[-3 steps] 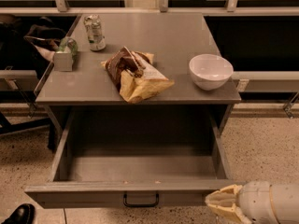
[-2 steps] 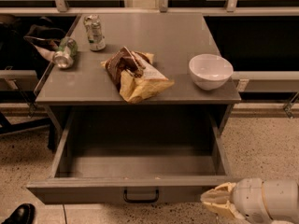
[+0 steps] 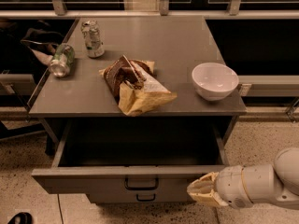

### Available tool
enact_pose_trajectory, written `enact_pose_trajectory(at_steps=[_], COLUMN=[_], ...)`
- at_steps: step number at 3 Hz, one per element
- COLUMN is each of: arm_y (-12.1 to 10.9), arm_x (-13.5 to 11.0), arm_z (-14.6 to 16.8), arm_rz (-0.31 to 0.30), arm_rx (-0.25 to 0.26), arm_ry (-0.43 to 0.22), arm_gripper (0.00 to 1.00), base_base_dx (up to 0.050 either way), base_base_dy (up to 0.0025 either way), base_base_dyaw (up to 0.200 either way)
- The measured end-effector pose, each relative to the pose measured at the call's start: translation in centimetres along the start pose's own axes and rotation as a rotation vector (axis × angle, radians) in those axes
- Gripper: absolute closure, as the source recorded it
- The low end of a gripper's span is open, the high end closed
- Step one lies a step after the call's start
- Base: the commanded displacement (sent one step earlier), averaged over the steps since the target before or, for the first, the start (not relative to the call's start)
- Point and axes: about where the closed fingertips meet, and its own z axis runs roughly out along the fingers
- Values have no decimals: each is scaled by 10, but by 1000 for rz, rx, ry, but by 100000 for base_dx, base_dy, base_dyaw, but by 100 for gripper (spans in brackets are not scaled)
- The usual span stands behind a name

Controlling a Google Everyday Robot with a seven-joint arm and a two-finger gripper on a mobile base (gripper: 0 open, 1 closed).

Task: Close top drawer

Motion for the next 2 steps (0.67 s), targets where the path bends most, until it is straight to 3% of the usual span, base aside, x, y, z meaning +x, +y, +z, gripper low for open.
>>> enact_pose_trajectory(at_steps=[1, 2], arm_y=[0, 0], arm_x=[0, 0], arm_z=[0, 0], arm_rz=[0, 0], arm_rx=[0, 0], arm_ry=[0, 0], arm_gripper=[100, 100], base_base_dx=[4950, 0], base_base_dy=[-1, 0], base_base_dyaw=[15, 0])
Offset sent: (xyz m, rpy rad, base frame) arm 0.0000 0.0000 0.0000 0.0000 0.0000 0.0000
